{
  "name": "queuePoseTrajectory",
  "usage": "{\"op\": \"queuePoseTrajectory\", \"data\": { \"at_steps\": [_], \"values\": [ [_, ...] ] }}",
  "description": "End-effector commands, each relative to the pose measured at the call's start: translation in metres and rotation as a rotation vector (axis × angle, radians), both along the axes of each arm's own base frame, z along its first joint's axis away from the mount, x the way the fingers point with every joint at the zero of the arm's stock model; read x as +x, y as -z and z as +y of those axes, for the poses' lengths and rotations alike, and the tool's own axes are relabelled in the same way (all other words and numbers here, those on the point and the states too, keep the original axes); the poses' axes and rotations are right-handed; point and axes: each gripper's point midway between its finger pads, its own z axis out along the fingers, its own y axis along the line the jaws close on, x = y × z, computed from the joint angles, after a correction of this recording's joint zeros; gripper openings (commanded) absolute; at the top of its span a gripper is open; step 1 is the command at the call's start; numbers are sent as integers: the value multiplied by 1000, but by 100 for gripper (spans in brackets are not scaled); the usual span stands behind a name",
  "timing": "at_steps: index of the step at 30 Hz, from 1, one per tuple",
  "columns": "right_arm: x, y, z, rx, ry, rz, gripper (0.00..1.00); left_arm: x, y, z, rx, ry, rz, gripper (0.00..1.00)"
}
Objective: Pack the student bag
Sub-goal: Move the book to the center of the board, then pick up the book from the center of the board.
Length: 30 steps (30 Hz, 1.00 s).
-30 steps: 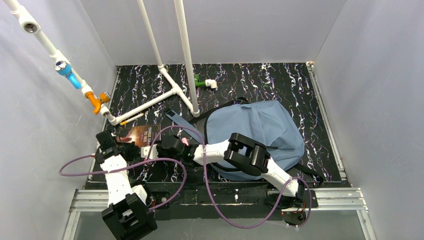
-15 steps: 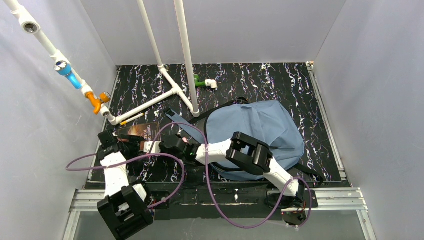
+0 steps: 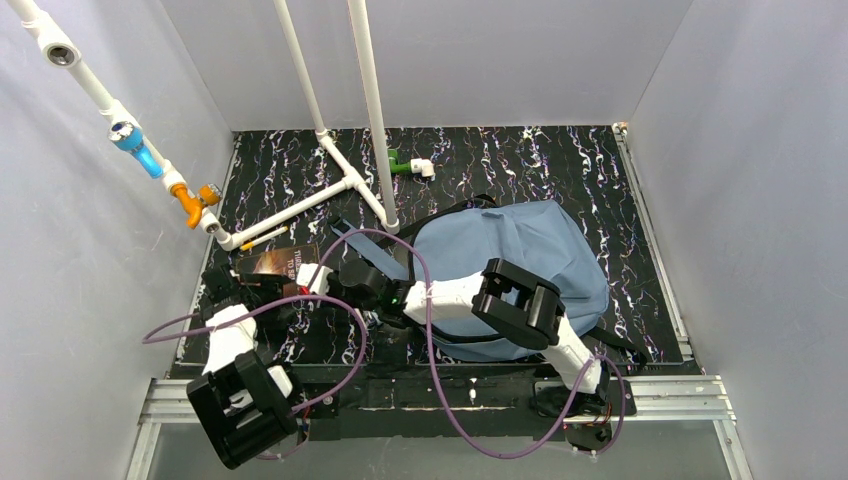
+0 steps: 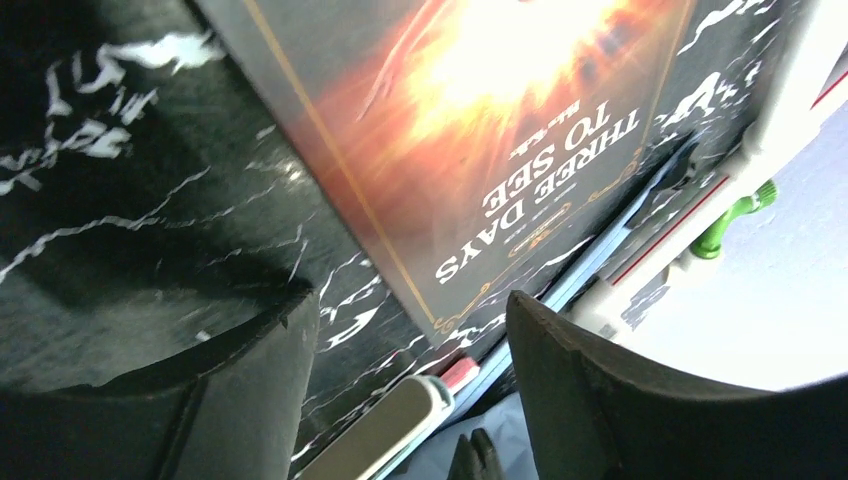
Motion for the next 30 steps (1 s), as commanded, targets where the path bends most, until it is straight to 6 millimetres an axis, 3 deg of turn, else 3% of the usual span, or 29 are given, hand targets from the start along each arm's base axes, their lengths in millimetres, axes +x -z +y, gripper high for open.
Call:
{"op": "queuePoseTrajectory", "data": {
  "at_steps": [1, 4, 8, 11, 13, 17, 20, 23, 26, 30],
  "values": [
    [9, -34, -11, 86, 61, 12, 7, 11, 7, 10, 7, -53, -15, 64],
    [7, -32, -13, 80, 58, 18, 10, 24, -1, 16, 21, -86, -81, 56],
    [7, -33, -13, 92, 62, 30, 13, 34, -6, 29, 66, -143, -143, 33],
    [5, -33, -10, 92, 51, 33, 17, 36, -7, 33, 79, -167, -164, 22],
    [6, -32, -9, 88, 43, 20, 25, 38, -9, 35, 81, -174, -170, 16],
    [7, -26, -5, 66, 3, -58, 54, 37, -21, 41, 125, -177, -167, 3],
    [15, -21, -1, 35, -1, -149, 78, 34, -24, 45, 159, -175, -148, 0],
    [30, -24, 4, 34, 40, -227, 90, 37, -28, 46, 159, -155, -146, 0],
    [36, -20, 10, -4, 1, -352, 97, 40, -30, 45, 152, -146, -147, 0],
    [46, -9, 23, -65, -47, -439, 98, 42, -33, 44, 150, -132, -151, 0]
  ]
}}
